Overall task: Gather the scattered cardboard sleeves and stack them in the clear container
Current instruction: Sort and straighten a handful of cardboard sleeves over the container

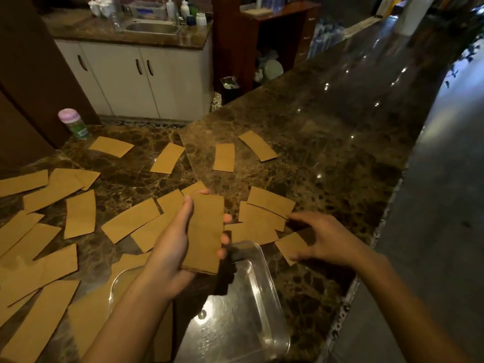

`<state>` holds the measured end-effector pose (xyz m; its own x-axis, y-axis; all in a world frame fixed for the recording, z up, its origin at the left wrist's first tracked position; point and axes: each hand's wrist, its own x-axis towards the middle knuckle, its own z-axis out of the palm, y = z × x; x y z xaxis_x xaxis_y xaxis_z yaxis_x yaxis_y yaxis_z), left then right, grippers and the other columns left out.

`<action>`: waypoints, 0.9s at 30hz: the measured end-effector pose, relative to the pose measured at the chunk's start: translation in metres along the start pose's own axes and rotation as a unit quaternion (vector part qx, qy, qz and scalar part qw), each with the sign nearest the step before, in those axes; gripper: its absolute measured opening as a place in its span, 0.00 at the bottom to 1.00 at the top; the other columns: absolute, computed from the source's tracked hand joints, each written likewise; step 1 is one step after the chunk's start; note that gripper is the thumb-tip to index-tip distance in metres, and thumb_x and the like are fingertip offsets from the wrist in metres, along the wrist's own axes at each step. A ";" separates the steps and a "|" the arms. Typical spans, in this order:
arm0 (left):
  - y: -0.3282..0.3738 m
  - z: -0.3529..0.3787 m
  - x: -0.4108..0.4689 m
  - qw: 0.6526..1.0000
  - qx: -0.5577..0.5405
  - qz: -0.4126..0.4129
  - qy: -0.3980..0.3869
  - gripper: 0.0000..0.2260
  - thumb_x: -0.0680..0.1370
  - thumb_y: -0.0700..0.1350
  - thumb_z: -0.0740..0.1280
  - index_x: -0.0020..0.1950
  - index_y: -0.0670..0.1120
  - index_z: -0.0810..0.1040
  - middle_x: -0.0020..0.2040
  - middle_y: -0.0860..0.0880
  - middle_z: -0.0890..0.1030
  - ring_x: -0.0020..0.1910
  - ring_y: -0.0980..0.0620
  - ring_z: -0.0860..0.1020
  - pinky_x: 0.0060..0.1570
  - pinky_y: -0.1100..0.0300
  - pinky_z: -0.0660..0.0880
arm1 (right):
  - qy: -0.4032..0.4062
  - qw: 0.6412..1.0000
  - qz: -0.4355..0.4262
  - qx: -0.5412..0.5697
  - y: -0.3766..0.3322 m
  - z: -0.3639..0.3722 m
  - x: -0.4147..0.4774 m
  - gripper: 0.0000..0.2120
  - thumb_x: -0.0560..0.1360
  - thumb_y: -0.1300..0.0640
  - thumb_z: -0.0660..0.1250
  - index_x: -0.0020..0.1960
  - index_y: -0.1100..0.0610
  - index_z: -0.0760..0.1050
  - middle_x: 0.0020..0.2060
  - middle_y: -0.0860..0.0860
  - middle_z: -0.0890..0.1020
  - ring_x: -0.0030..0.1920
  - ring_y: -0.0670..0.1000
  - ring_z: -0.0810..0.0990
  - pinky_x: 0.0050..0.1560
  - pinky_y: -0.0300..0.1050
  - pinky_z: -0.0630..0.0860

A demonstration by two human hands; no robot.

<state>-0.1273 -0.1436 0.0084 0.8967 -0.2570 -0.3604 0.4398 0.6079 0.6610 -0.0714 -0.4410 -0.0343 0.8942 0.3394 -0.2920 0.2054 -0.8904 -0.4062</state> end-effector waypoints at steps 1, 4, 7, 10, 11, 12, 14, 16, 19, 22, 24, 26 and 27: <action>0.002 -0.002 0.000 1.000 0.001 0.005 0.006 0.18 0.82 0.61 0.57 0.64 0.56 0.78 0.50 0.38 0.81 0.37 0.43 0.77 0.37 0.52 0.73 | -0.025 0.999 0.007 -0.022 0.012 0.002 0.002 0.44 0.66 0.41 0.82 0.77 0.45 0.67 0.75 0.45 0.72 0.74 0.48 0.70 0.73 0.45 0.64; 0.005 -0.004 -0.001 1.000 0.007 0.013 0.017 0.18 0.82 0.61 0.57 0.64 0.56 0.78 0.50 0.38 0.82 0.36 0.43 0.78 0.36 0.52 0.74 | -0.063 0.996 0.020 -0.055 0.033 0.006 0.003 0.40 0.66 0.39 0.81 0.74 0.43 0.70 0.67 0.42 0.72 0.71 0.49 0.68 0.70 0.46 0.66; 0.006 -0.005 -0.001 1.000 0.003 0.017 0.020 0.18 0.82 0.61 0.57 0.64 0.56 0.78 0.50 0.38 0.82 0.37 0.43 0.77 0.35 0.53 0.74 | -0.100 0.992 0.027 -0.074 0.036 0.004 0.007 0.26 0.66 0.39 0.81 0.58 0.42 0.74 0.54 0.40 0.68 0.59 0.47 0.70 0.55 0.43 0.70; 0.008 -0.006 -0.002 0.999 0.000 0.021 0.025 0.18 0.81 0.61 0.57 0.63 0.56 0.78 0.50 0.38 0.82 0.36 0.43 0.77 0.35 0.53 0.74 | -0.100 0.995 0.023 -0.018 0.031 -0.004 0.011 0.18 0.69 0.41 0.79 0.49 0.40 0.71 0.55 0.42 0.72 0.58 0.48 0.72 0.53 0.44 0.72; 0.009 -0.007 -0.002 0.999 -0.001 0.023 0.027 0.18 0.81 0.61 0.57 0.63 0.56 0.79 0.50 0.38 0.82 0.36 0.43 0.77 0.35 0.53 0.74 | -0.082 0.996 0.016 0.014 0.025 -0.006 0.015 0.18 0.69 0.41 0.79 0.51 0.39 0.72 0.57 0.42 0.74 0.59 0.48 0.74 0.55 0.46 0.74; 0.010 -0.007 -0.002 0.999 -0.002 0.025 0.028 0.18 0.81 0.61 0.57 0.63 0.57 0.79 0.50 0.38 0.82 0.37 0.43 0.77 0.36 0.53 0.73 | -0.061 0.997 0.009 0.042 0.015 -0.009 0.020 0.22 0.68 0.42 0.79 0.56 0.39 0.72 0.59 0.43 0.75 0.61 0.49 0.74 0.59 0.48 0.75; 0.011 -0.008 -0.002 0.999 -0.003 0.028 0.033 0.18 0.81 0.61 0.57 0.63 0.57 0.79 0.49 0.38 0.82 0.36 0.43 0.77 0.36 0.53 0.73 | -0.037 0.998 -0.001 0.055 -0.008 -0.008 0.036 0.33 0.68 0.43 0.81 0.69 0.42 0.71 0.65 0.46 0.74 0.64 0.49 0.74 0.64 0.50 0.75; 0.013 -0.008 -0.003 0.999 -0.001 0.030 0.037 0.18 0.81 0.61 0.57 0.63 0.57 0.79 0.49 0.38 0.82 0.36 0.43 0.77 0.35 0.53 0.73 | -0.043 0.998 -0.010 0.033 -0.036 -0.003 0.053 0.40 0.68 0.44 0.81 0.75 0.45 0.68 0.68 0.48 0.72 0.67 0.51 0.72 0.68 0.50 0.73; 0.018 -0.013 -0.008 0.998 0.002 0.041 0.045 0.18 0.81 0.62 0.56 0.65 0.56 0.77 0.50 0.38 0.83 0.36 0.43 0.78 0.36 0.53 0.74 | -0.084 0.996 -0.026 -0.006 -0.064 0.013 0.075 0.42 0.67 0.45 0.82 0.75 0.49 0.68 0.70 0.49 0.71 0.69 0.52 0.73 0.69 0.50 0.75; 0.024 -0.020 -0.014 0.997 -0.004 0.058 0.060 0.18 0.81 0.62 0.57 0.65 0.56 0.78 0.52 0.37 0.82 0.37 0.42 0.79 0.37 0.53 0.74 | -0.109 0.993 -0.010 -0.032 -0.070 0.019 0.084 0.36 0.66 0.43 0.82 0.69 0.49 0.72 0.65 0.49 0.74 0.64 0.52 0.74 0.64 0.49 0.76; 0.028 -0.023 -0.019 0.995 -0.002 0.070 0.070 0.18 0.81 0.61 0.57 0.65 0.56 0.77 0.53 0.37 0.82 0.38 0.42 0.79 0.37 0.52 0.75 | -0.118 0.991 -0.005 -0.057 -0.071 0.017 0.086 0.28 0.68 0.44 0.81 0.64 0.49 0.76 0.60 0.48 0.76 0.61 0.52 0.76 0.57 0.47 0.76; 0.029 -0.023 -0.023 0.993 0.019 0.082 0.084 0.16 0.81 0.60 0.58 0.65 0.57 0.76 0.53 0.37 0.82 0.39 0.42 0.80 0.37 0.51 0.76 | -0.097 0.994 -0.005 -0.047 -0.069 0.013 0.085 0.18 0.71 0.45 0.79 0.56 0.49 0.79 0.52 0.48 0.78 0.56 0.53 0.78 0.50 0.48 0.76; 0.030 -0.023 -0.024 0.991 0.034 0.088 0.092 0.15 0.82 0.58 0.59 0.65 0.58 0.76 0.53 0.37 0.82 0.39 0.42 0.80 0.38 0.51 0.76 | -0.071 0.997 0.001 -0.017 -0.070 0.009 0.083 0.15 0.72 0.45 0.78 0.54 0.48 0.79 0.49 0.47 0.79 0.53 0.53 0.79 0.48 0.48 0.77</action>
<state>-0.1371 -0.1019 0.0212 0.9382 -0.0060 -0.3461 0.2858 0.5773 0.7649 -0.0149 -0.3475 -0.0380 0.8296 0.3749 -0.4137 0.2185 -0.8999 -0.3774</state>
